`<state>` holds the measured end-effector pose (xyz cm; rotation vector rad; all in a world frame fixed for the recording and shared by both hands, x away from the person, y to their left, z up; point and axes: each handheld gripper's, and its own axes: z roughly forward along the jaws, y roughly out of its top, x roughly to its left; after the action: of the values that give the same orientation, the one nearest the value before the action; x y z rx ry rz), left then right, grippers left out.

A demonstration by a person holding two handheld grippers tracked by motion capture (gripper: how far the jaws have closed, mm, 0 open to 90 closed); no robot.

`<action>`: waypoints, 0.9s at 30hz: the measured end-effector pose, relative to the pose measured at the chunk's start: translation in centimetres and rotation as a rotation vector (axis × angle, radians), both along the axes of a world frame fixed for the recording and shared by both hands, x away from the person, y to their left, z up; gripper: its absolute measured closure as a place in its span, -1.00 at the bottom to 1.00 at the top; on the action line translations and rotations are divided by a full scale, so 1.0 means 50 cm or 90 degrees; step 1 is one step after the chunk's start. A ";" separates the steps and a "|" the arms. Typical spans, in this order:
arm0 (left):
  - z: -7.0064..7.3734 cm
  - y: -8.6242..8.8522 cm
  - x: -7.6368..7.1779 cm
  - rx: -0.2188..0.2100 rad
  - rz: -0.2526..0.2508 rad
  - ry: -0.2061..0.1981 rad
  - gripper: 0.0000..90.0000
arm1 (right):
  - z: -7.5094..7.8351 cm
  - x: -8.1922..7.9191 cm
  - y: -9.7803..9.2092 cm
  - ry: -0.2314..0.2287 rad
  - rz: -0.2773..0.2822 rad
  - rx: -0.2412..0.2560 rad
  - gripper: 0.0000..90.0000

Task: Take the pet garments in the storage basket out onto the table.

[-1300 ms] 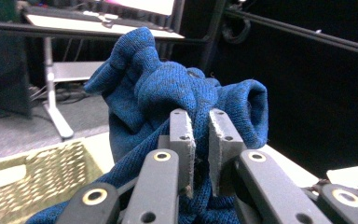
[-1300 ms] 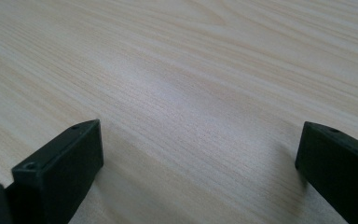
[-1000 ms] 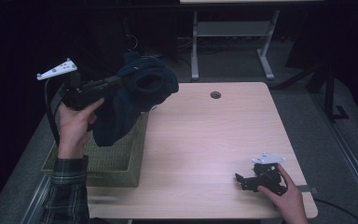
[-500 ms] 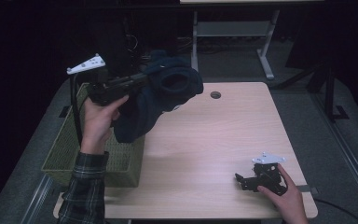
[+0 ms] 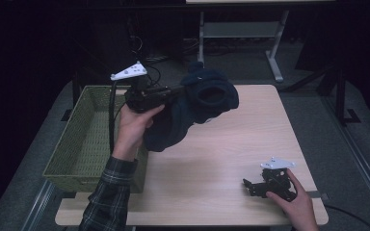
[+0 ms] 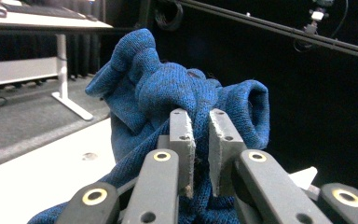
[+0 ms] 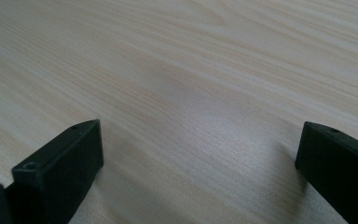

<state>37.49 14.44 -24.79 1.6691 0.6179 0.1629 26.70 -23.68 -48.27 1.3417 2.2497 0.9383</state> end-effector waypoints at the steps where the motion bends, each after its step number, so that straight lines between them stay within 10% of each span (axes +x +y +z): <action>1: -0.004 -0.008 0.002 -0.001 -0.004 0.001 0.81 | 0.000 0.000 0.000 0.000 0.000 0.000 -0.99; 27: -0.184 -0.197 0.053 0.091 -0.064 0.039 0.80 | 0.000 0.000 0.000 -0.001 0.000 0.000 -0.99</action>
<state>40.15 4.59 -34.00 1.8445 0.5782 0.0857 26.71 -23.68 -48.29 1.3412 2.2485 0.9383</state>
